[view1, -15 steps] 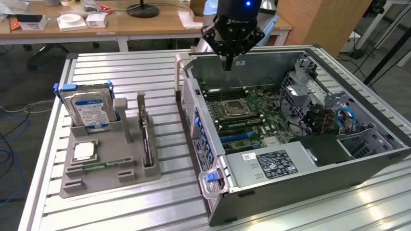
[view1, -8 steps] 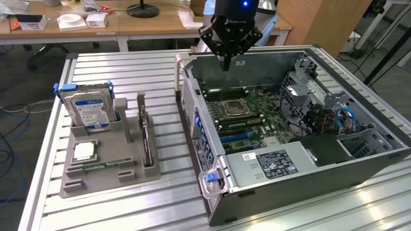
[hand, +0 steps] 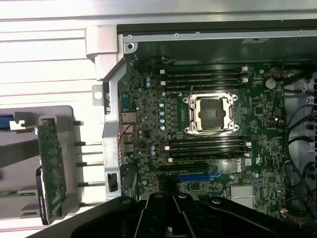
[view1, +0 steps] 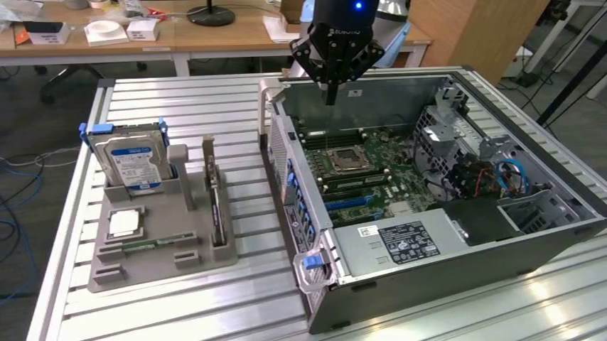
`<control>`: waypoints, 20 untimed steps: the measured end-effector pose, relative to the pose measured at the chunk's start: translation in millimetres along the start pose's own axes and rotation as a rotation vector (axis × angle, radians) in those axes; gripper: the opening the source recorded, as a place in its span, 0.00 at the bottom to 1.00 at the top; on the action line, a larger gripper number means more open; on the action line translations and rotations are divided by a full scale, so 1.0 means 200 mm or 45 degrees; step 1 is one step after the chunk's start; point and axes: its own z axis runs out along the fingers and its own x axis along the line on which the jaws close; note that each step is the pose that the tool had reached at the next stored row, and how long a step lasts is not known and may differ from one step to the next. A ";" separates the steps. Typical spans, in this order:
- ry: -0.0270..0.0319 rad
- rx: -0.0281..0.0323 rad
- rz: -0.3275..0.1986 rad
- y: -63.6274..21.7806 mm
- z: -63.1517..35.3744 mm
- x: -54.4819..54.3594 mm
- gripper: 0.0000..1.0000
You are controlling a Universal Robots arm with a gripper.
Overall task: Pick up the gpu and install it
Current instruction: 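Reach for the gpu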
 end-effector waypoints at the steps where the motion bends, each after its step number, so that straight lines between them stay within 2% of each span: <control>1: 0.0000 -0.0001 0.000 0.000 0.000 0.00 0.11; 20: -0.0001 -0.0001 0.000 -0.005 0.003 0.06 0.11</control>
